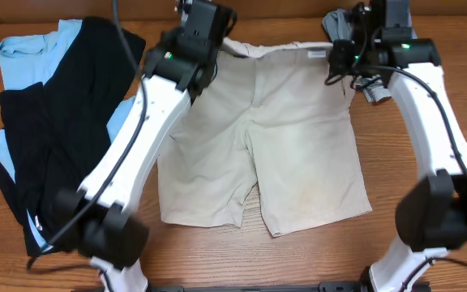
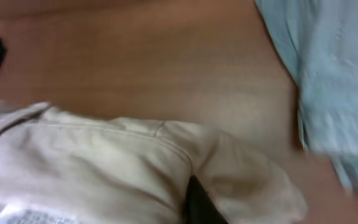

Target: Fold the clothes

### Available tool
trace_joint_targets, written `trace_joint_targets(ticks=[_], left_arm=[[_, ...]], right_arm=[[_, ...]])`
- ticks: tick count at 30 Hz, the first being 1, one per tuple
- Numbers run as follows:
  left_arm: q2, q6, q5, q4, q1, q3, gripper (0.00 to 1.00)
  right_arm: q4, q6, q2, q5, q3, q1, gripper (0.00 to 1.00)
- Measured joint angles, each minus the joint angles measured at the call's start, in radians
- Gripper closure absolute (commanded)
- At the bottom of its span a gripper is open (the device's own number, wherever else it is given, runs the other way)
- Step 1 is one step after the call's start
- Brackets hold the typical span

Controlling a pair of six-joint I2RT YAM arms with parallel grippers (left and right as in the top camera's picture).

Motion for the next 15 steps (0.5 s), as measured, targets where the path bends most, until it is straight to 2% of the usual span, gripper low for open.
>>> trace_joint_targets(ticks=[1, 2, 4, 7, 10, 15], left_arm=[[0.03, 0.001, 0.01, 0.058, 0.012, 0.0, 0.0], [0.056, 0.005, 0.028, 0.095, 0.024, -0.001, 0.0], [0.088, 0.016, 0.069, 0.122, 0.043, -0.001, 0.0], [0.097, 0.021, 0.129, 0.077, 0.065, 0.004, 0.0], [0.097, 0.025, 0.181, -0.04, 0.073, 0.07, 0.0], [0.06, 0.027, 0.238, -0.312, 0.072, 0.237, 0.0]], right_arm=[[0.035, -0.008, 0.015, -0.012, 0.0, 0.0, 0.34], [0.062, -0.013, 0.027, -0.024, 0.0, 0.0, 0.19], [0.09, -0.016, 0.038, -0.043, 0.0, 0.0, 0.07], [0.07, -0.018, 0.035, -0.065, 0.004, 0.0, 0.0], [-0.007, -0.019, 0.024, -0.082, 0.01, 0.0, 0.0], [-0.22, -0.012, -0.021, -0.159, 0.016, 0.002, 0.0]])
